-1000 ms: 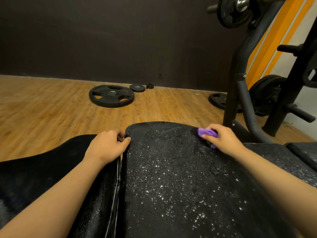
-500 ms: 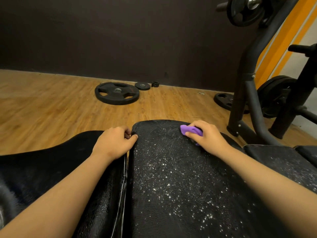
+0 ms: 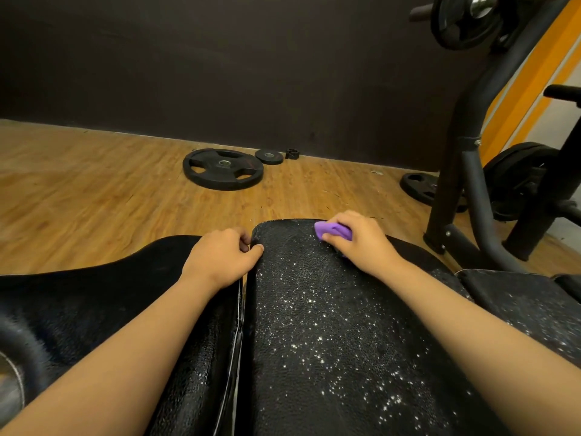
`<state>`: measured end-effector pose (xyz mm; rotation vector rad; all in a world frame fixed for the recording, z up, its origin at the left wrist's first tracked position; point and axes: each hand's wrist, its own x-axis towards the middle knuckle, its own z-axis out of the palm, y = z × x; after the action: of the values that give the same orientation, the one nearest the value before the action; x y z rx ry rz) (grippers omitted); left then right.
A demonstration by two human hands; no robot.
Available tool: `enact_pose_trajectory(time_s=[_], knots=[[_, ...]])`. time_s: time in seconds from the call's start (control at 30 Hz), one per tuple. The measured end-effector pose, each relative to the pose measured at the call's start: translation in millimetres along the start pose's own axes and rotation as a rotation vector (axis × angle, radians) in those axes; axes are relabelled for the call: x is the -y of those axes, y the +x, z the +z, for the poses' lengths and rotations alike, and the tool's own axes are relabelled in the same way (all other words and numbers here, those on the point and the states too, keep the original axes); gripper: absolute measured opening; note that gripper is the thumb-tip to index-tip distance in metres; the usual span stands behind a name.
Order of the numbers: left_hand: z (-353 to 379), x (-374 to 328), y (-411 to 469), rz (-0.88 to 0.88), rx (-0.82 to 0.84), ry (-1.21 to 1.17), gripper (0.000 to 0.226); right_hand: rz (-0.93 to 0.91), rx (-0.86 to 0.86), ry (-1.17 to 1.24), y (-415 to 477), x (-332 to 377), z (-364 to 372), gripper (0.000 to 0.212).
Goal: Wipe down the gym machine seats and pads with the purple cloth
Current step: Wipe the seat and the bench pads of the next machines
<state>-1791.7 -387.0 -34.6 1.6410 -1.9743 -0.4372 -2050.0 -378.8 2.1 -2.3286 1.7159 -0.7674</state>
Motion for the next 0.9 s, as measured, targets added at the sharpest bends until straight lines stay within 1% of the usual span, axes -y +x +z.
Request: enact_pose_trajectory(time_s=[0.13,0.23,0.33,0.4,0.43,0.53,0.6,0.63,0.73,0.83,0.9], knots=[[-0.1,-0.4,0.0,-0.002,0.008,-0.007,0.022,-0.044,0.079,0.111,-18.1,14.2,-1.2,0.013],[-0.7,-0.3,-0.2,0.001,0.013,-0.012,0.024,-0.015,0.116,0.051,-12.3,3.3,-8.3,0.017],[-1.0,-0.4,-0.7,0.001,0.012,-0.016,0.023,0.103,0.025,-0.061,4.7,-18.2,-15.9,0.015],[-0.8,-0.6,-0.8,-0.002,0.005,-0.019,0.022,0.183,-0.018,-0.069,16.9,-25.6,-15.6,0.011],[-0.9,-0.7,-0.6,-0.002,0.005,-0.019,0.022,0.195,-0.027,-0.072,21.9,-23.6,-12.6,0.01],[-1.2,-1.7,0.0,-0.006,0.012,-0.02,0.023,0.101,-0.014,-0.077,33.5,0.0,4.3,0.008],[-1.5,-2.5,0.0,-0.01,0.013,-0.019,0.024,0.0,0.062,-0.055,33.0,26.4,16.5,0.007],[-1.7,-2.7,-0.2,-0.012,0.013,-0.017,0.024,-0.053,0.104,-0.042,30.6,38.2,22.3,0.01],[-2.5,-1.5,-1.3,-0.008,0.015,-0.019,0.023,-0.177,0.177,0.019,20.0,60.2,32.6,0.014],[-3.2,-0.3,-2.2,-0.004,0.028,-0.025,0.025,-0.176,0.218,0.054,17.7,52.5,24.3,0.016],[-3.1,0.7,-1.9,-0.011,0.033,-0.033,0.027,-0.107,0.168,0.041,24.5,38.9,17.7,0.014]])
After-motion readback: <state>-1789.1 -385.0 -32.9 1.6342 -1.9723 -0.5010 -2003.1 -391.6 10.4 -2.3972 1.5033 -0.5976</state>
